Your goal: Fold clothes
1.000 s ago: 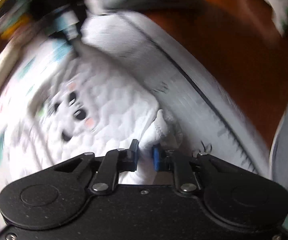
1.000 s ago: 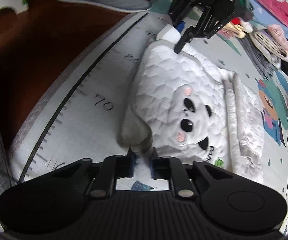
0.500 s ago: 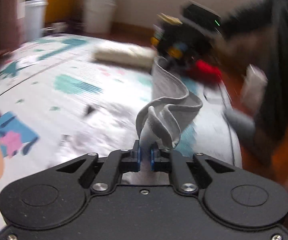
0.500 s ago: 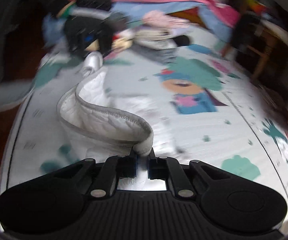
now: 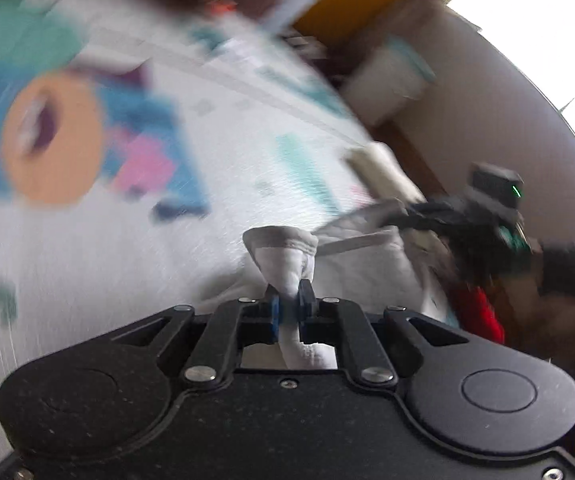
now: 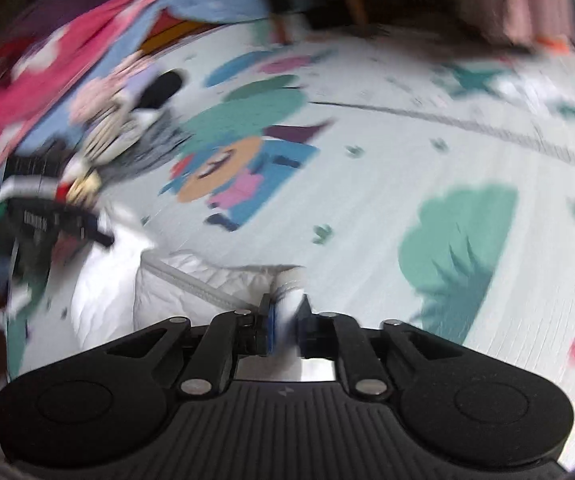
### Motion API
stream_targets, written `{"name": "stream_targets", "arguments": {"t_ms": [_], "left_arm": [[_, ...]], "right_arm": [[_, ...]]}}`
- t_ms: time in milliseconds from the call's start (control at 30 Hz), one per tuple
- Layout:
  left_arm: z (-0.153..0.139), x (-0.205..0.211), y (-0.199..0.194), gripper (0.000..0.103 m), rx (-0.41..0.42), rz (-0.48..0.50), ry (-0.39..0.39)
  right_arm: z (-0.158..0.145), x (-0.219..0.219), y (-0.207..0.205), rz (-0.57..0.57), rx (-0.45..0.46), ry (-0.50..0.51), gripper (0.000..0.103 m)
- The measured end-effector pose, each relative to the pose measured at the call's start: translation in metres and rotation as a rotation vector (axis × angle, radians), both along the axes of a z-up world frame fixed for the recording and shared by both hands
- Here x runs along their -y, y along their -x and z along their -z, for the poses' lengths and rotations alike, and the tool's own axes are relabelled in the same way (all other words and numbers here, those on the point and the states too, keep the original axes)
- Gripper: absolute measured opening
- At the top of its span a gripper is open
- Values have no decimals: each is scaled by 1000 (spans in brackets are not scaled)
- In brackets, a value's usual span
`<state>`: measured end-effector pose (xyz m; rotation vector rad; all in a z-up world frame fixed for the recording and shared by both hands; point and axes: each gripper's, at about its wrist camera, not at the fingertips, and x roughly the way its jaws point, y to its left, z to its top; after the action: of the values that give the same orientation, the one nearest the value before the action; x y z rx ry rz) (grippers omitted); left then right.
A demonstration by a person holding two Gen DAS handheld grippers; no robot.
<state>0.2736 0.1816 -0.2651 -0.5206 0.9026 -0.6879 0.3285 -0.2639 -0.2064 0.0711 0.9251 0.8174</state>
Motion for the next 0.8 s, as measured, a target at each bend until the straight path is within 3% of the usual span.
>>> {"name": "stream_targets", "arguments": {"t_ms": [33,67,100,133,233,300,467,533,600,633,700,767,800], "left_arm": [[3,-1,0,14,-16,-42,-18],[6,-4,1,21,-31,-67,-22],[6,-5,3,38,-40,-97,-28],[6,-8,5,48,-43,-136,-28],[-7,-20,18,50,-23,-205,32],[-15,-26,27,52,-8,-244,64],[-34,11,43,56,68,-188,-75],[-38,39,44,56,145,-139,-228],[-37,67,41,55,200,-101,-392],[-33,76,37,46,196,-95,-438],[-26,84,32,17,174,-66,-458],[-30,83,35,10,234,-40,-439],[-38,74,44,9,273,-30,-318]], "right_arm": [[8,3,-3,43,-49,-16,24],[15,6,-4,85,-82,-20,45],[23,10,-4,127,-114,-24,59],[24,16,-2,156,-125,-39,60],[24,36,7,238,-136,-96,60],[19,46,19,263,-108,-124,65],[17,32,48,182,-37,-55,68],[21,20,52,166,-33,-8,68],[24,13,54,155,-38,8,68],[26,9,53,151,-45,7,68],[26,6,55,146,-49,-3,68],[26,5,57,137,-49,-14,68],[25,6,59,132,-46,-17,69]]}}
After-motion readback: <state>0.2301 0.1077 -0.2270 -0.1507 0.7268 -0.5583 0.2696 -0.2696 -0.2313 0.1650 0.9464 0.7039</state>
